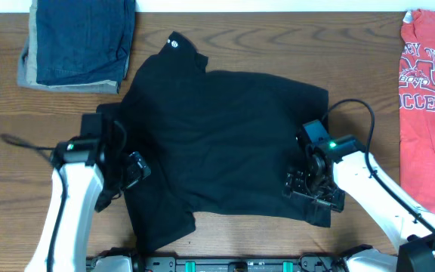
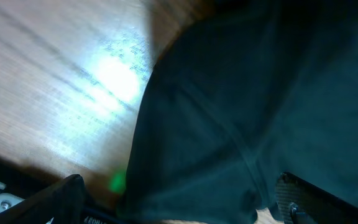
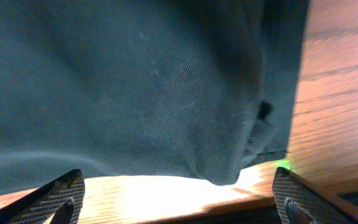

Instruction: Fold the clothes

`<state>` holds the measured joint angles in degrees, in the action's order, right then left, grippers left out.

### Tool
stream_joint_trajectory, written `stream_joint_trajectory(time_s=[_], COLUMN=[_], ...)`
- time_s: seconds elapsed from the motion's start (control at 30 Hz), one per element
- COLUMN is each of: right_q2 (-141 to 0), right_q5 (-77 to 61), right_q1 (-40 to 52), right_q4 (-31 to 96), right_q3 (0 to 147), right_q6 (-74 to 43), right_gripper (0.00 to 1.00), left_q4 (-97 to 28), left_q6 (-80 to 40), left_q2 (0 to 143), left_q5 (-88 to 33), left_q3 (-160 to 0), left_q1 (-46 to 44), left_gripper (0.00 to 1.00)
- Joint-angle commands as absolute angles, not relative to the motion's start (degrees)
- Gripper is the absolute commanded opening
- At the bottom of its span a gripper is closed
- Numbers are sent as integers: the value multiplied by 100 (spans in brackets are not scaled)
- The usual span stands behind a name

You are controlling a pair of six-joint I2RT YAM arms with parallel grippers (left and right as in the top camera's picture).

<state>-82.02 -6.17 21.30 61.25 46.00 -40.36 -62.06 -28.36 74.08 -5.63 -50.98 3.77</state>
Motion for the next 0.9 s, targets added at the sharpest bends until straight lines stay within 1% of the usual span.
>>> stream_joint_trajectory(time_s=[0.0,0.17,0.37,0.47,0.6,0.7,0.87], right_q2=[-8162,-8162,-8162,-8162,-8162,-8165,-8165], right_q5=[-845,-867,-934,-956,-1234,-1385,-1317], right_q1=[2161,2161,2161,2161,2145,2139,2134], right_q4=[6104,6189,6254,6121,5767,5511,5443], right_q3=[4434,4254,3885,3636,3433,3358,3352], right_q6=[-4244,-4318,-4541,-4654,-4665,-4674,-5315], right_gripper=[94,94,93,92,87,87,86], left_q4=[-6064,-5806,-5706,-5706,-5675,-5662,-5662], left_q6=[-2703,-2705,-2703,-2703,-2703,-2700,-2700], left_q2=[7896,8329,8348,8348,8348,8348,8348], left_q5=[-556,-554,-534,-532,-534,-534,-534], left_q3=[-5035,-5035,-5035,-5035,-5035,-5035,-5035], left_q1=[405,408,408,408,408,408,408], left_gripper=[98,98,98,98,98,98,98])
